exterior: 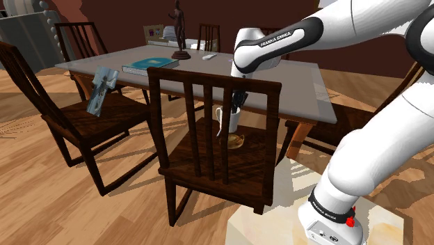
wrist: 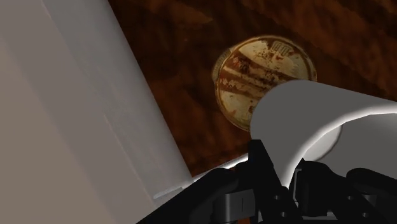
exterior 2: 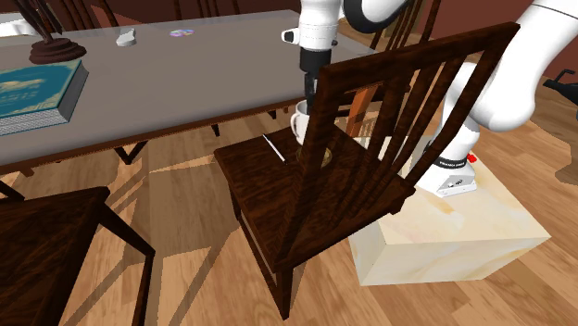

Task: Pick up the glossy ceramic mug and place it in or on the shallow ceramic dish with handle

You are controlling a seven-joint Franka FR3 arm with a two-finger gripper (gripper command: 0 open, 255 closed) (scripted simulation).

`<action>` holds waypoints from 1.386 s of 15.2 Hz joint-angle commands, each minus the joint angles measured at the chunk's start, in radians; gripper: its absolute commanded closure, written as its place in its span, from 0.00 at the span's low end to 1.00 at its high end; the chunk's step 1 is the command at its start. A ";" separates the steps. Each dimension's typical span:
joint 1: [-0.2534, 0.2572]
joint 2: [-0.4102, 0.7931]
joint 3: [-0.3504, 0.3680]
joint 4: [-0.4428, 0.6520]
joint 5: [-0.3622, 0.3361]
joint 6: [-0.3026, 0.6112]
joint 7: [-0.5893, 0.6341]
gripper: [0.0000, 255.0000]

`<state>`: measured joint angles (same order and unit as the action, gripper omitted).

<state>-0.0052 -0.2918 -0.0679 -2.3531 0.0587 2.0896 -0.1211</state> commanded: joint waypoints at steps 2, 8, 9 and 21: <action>-0.003 0.088 -0.003 -0.014 -0.002 0.015 0.004 1.00; -0.003 0.054 0.000 -0.015 -0.006 -0.017 0.012 0.00; -0.026 0.088 0.020 -0.014 0.003 0.015 0.000 0.00; -0.164 0.047 0.143 0.078 0.028 -0.119 -0.022 0.00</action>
